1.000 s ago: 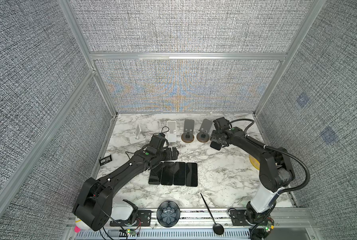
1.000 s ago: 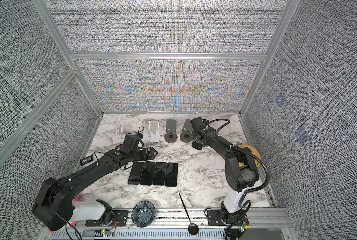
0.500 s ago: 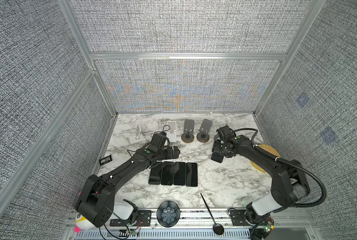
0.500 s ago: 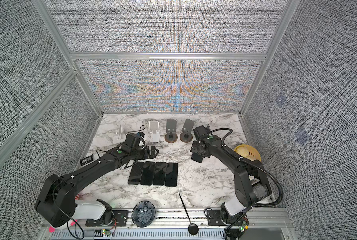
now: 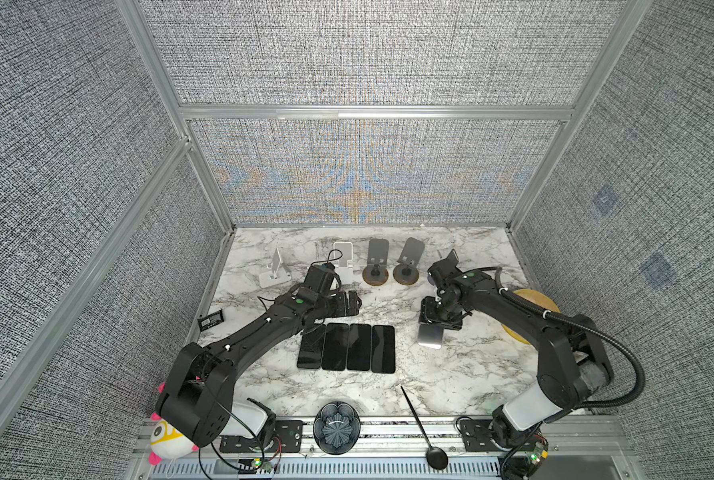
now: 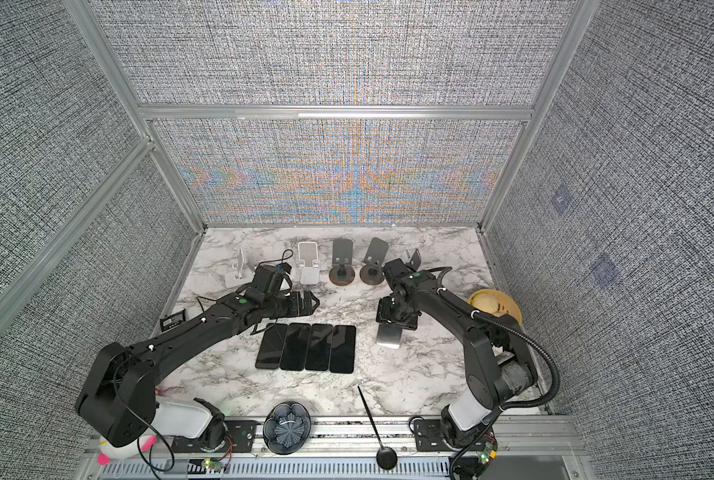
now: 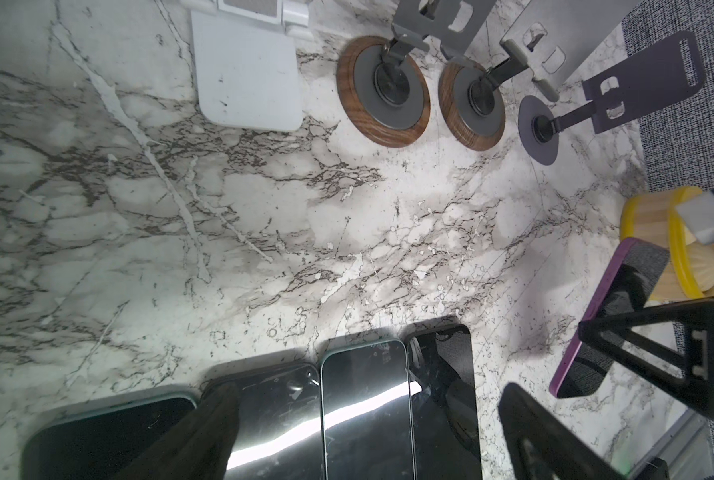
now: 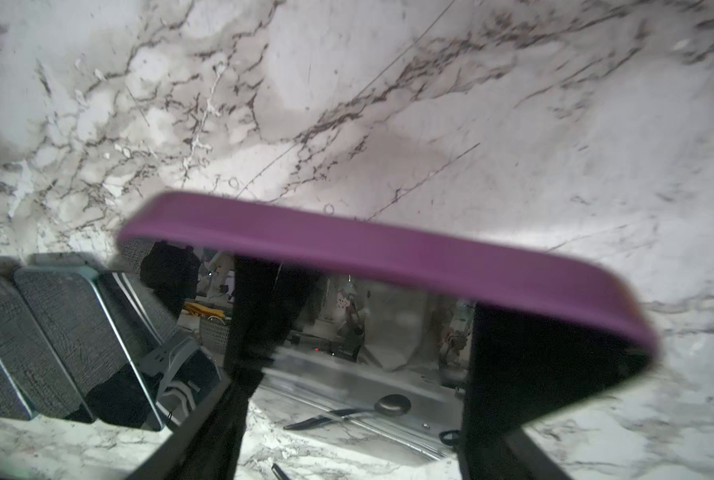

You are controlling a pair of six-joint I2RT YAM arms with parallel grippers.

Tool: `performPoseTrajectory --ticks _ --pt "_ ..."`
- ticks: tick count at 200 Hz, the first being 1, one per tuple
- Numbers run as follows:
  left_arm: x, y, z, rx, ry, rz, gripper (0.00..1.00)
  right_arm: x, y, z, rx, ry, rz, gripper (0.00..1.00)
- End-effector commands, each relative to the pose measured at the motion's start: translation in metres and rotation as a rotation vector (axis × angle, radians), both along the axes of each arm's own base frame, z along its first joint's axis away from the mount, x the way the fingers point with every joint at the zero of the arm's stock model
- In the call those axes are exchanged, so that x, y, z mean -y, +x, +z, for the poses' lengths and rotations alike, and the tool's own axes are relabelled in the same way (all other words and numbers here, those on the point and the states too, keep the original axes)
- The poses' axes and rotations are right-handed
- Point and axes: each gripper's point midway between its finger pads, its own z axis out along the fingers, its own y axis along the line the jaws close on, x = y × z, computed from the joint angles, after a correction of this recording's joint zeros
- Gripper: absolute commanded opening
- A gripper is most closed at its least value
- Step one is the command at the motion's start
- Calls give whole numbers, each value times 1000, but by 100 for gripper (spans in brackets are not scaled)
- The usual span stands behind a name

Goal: Remove the phone from the phone stand
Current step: 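Carry the purple-edged phone toward the row of lying phones with right gripper, then lower the purple-edged phone flat at the end of the row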

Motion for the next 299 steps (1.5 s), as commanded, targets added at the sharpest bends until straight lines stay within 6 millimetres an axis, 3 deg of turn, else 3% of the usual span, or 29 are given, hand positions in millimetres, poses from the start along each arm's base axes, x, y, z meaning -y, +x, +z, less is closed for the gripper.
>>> performPoseTrajectory --ticks 1,73,148,299 --pt "1 3 1 9 -6 -4 98 -14 -13 -2 -63 46 44 71" --pt "-3 0 0 7 8 3 98 -53 -27 -17 -161 64 137 71" --pt "-1 -1 -4 0 -1 1 98 -54 -53 -22 -311 73 159 71" --pt "0 -1 -7 -10 -4 1 98 -68 -55 -50 -375 67 199 72"
